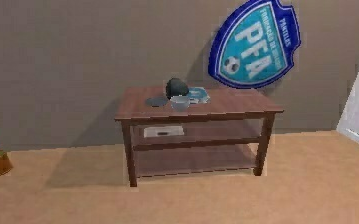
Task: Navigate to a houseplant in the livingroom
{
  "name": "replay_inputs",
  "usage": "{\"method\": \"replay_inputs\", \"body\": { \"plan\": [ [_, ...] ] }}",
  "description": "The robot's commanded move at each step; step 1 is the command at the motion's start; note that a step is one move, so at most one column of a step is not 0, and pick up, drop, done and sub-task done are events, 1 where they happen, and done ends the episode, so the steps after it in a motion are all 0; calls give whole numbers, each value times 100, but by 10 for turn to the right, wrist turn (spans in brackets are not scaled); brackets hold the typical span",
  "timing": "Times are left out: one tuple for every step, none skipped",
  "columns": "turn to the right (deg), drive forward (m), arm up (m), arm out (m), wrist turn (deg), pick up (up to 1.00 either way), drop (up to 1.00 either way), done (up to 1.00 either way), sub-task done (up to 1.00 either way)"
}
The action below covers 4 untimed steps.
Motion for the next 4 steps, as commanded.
{"method": "replay_inputs", "body": {
  "plan": [
    [-30, 0, 0, 0, 0, 0, 0, 0, 0],
    [0, 45, 0, 0, 0, 0, 0, 0, 0],
    [-210, 0, 0, 0, 0, 0, 0, 0, 0],
    [0, 5, 0, 0, 0, 0, 0, 0, 0]
  ]
}}
